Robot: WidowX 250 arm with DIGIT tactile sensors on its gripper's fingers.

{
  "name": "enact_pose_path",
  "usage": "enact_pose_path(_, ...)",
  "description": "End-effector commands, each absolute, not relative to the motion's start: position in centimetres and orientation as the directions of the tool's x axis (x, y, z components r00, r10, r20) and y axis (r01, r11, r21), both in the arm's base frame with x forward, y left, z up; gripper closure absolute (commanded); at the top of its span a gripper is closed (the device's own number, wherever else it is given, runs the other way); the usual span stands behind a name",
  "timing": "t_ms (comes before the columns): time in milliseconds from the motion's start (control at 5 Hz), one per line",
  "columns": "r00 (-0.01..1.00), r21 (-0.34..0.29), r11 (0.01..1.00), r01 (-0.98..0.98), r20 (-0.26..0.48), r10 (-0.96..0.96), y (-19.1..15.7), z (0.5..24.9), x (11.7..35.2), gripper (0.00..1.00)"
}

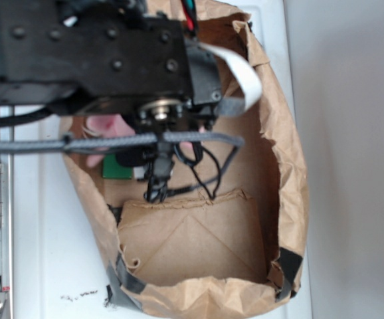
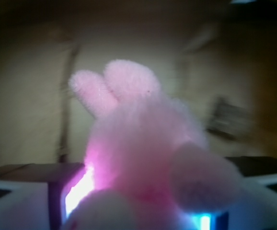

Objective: Grab the pink bunny.

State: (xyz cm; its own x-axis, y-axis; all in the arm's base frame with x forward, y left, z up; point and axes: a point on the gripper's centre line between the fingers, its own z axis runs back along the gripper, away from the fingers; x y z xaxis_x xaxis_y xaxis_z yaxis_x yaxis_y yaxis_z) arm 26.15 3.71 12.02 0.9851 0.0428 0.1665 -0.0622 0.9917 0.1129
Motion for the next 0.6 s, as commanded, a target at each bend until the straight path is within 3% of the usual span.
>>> enact_pose_path(0,0.940,0.195,0.970,-0.144,0.334,0.073,1.7,16.4,29.1,1.00)
enact_pose_path(200,0.941,0.160,0.979,-0.124,0.333,0.065,1.9,18.5,28.8,1.00)
enact_pose_path(400,0.939,0.177,0.972,-0.156,0.333,0.090,2.2,20.0,28.5,1.00)
